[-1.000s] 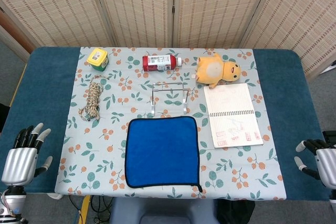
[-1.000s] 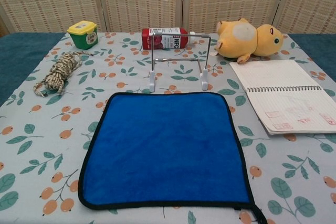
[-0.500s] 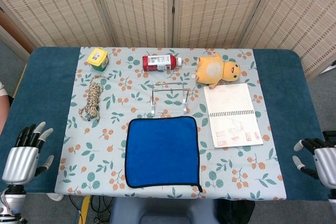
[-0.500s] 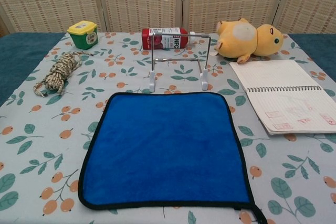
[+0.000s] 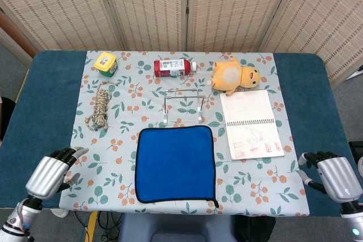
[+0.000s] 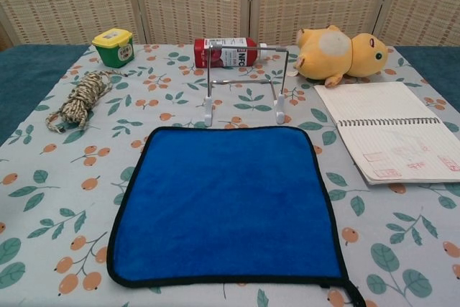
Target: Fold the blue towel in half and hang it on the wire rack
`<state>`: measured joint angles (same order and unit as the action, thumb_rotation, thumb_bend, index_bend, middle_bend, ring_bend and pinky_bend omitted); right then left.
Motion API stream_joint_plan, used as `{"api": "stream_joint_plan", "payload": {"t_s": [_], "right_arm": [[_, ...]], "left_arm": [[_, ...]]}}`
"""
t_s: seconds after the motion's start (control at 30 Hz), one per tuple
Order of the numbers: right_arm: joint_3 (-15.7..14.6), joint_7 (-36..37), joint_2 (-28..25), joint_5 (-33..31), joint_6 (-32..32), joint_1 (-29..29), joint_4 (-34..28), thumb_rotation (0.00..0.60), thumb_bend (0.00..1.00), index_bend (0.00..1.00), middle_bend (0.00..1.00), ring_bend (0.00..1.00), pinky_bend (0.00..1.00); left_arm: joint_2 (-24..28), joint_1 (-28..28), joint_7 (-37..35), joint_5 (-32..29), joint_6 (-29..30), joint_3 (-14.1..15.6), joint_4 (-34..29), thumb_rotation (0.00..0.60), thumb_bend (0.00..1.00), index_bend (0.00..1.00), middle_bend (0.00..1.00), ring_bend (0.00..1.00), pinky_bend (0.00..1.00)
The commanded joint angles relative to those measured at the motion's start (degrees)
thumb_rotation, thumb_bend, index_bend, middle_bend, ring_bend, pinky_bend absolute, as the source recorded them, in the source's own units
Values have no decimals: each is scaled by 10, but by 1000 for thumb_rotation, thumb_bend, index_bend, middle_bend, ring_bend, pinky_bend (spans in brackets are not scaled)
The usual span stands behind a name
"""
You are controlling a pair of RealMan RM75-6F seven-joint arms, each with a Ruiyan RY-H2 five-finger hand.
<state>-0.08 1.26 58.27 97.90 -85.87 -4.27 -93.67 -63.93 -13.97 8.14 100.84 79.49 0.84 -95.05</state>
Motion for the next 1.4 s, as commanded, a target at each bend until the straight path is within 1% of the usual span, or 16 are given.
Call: {"api": "stream_joint_plan", "payload": {"t_s": [0.03, 0.1, 0.17, 0.23, 0.27, 0.33, 0.4, 0.53, 0.67, 0.77, 0.83, 0.97, 1.17, 1.4], "right_arm": [[-6, -11, -1, 12, 10, -9, -9, 600, 304, 491, 638, 566, 587], [-9, -22, 1, 19, 20, -15, -13, 600, 312, 492, 655, 582, 606], [-13, -27, 2, 25, 30, -21, -18, 600, 315, 492, 669, 595, 640], [-17, -30, 5, 32, 38, -27, -21, 600, 316, 492, 683, 609, 670], [-18, -32, 6, 36, 42, -30, -22, 600, 316, 492, 694, 621, 692], [-22, -35, 10, 45, 52, -37, -25, 600, 316, 491, 718, 647, 738], [-26, -38, 14, 53, 61, -44, -26, 600, 316, 491, 741, 671, 779], [-35, -51, 27, 72, 86, -60, -27, 600, 316, 491, 787, 715, 840], [-45, -61, 38, 84, 113, -76, -28, 600, 316, 491, 827, 770, 889], [-49, -64, 42, 87, 124, -82, -29, 600, 316, 491, 840, 789, 900], [-54, -65, 49, 95, 141, -93, -29, 600, 316, 491, 844, 792, 900], [-58, -63, 61, 96, 155, -104, -27, 600, 316, 491, 846, 792, 901], [-62, -61, 72, 93, 167, -115, -24, 600, 316, 491, 846, 792, 901], [-65, -63, 78, 87, 174, -124, -22, 600, 316, 491, 845, 792, 901]], "left_arm": [[-8, -26, -17, 35, -19, 11, 19, 600, 285, 232, 350, 378, 552], [-14, -41, -24, 53, -30, 15, 28, 600, 285, 244, 425, 441, 629], [-19, -56, -31, 70, -43, 20, 33, 600, 285, 252, 547, 558, 741], [-28, -70, -32, 85, -53, 24, 39, 600, 284, 259, 632, 643, 809], [-32, -75, -31, 91, -57, 25, 41, 600, 285, 262, 657, 664, 823], [-41, -89, -33, 102, -70, 28, 45, 600, 285, 275, 739, 727, 857], [-49, -102, -36, 112, -83, 32, 48, 600, 284, 283, 789, 769, 879], [-68, -131, -39, 131, -113, 42, 53, 600, 284, 297, 851, 821, 912], [-85, -150, -28, 144, -137, 51, 55, 600, 285, 309, 894, 852, 932], [-91, -156, -24, 145, -145, 54, 55, 600, 284, 314, 909, 864, 937], [-104, -165, -21, 147, -160, 60, 59, 600, 284, 320, 918, 871, 942], [-127, -177, -16, 149, -176, 67, 72, 600, 284, 333, 926, 875, 946], [-164, -188, -11, 142, -183, 68, 107, 600, 284, 347, 926, 876, 946], [-187, -201, -3, 134, -188, 70, 133, 600, 285, 351, 927, 876, 946]]}}
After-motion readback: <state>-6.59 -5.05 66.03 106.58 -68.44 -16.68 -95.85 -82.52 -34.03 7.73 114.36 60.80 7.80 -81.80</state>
